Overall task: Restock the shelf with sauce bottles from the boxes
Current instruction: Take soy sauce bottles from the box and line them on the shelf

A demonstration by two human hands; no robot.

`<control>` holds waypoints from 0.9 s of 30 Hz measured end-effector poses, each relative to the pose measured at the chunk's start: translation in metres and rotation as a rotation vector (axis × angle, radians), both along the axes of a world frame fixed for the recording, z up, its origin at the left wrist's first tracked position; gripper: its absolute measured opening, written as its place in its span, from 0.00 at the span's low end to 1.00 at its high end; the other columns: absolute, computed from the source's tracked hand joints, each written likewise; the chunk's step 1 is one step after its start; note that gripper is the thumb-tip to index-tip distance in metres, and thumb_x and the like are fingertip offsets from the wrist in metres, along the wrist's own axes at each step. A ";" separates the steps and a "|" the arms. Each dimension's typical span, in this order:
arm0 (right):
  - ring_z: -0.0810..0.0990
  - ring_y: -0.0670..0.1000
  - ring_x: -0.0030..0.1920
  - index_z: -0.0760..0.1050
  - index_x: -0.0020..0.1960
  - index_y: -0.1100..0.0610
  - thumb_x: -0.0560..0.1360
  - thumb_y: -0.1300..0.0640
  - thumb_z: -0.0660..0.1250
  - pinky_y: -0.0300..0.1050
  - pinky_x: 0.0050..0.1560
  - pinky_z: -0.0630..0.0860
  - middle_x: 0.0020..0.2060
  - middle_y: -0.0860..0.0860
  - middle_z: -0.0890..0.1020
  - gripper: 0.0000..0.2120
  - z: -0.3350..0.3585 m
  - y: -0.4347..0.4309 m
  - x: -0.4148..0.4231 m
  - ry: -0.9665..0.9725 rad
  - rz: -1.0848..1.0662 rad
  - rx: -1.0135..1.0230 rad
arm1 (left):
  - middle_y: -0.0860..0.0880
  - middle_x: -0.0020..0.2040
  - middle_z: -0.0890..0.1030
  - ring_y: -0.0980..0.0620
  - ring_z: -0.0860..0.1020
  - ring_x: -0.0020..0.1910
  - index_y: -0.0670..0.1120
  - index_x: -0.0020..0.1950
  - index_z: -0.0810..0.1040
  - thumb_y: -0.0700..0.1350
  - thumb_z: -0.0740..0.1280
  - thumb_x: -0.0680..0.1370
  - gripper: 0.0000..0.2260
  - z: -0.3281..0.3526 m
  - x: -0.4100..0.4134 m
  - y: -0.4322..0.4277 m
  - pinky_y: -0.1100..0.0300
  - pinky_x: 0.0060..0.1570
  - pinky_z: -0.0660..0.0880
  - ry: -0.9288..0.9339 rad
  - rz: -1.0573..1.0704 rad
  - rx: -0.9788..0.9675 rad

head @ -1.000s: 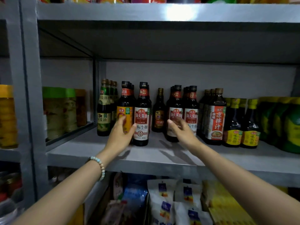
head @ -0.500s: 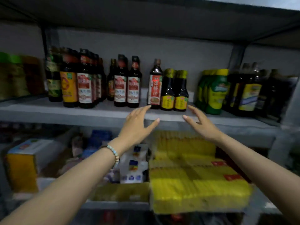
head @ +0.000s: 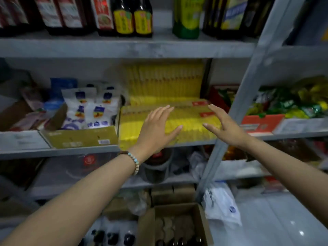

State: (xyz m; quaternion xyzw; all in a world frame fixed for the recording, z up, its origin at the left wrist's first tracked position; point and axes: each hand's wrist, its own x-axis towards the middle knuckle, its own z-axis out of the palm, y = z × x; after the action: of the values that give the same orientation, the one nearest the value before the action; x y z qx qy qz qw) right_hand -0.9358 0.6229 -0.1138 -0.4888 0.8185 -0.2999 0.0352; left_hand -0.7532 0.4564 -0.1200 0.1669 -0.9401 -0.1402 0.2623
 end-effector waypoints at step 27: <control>0.66 0.53 0.70 0.56 0.75 0.52 0.75 0.47 0.68 0.41 0.62 0.65 0.74 0.52 0.62 0.35 -0.557 0.119 0.044 -0.690 -0.431 0.444 | 0.49 0.74 0.63 0.49 0.62 0.71 0.50 0.75 0.58 0.66 0.61 0.73 0.36 -0.559 -0.038 0.068 0.54 0.70 0.61 -0.935 -0.168 0.399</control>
State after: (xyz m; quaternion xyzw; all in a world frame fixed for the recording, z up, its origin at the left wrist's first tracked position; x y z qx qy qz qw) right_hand -0.8921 0.7421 -0.6705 -0.1598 0.8863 -0.2631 0.3460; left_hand -0.7911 0.5247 -0.6789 0.1824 -0.9220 -0.2478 -0.2350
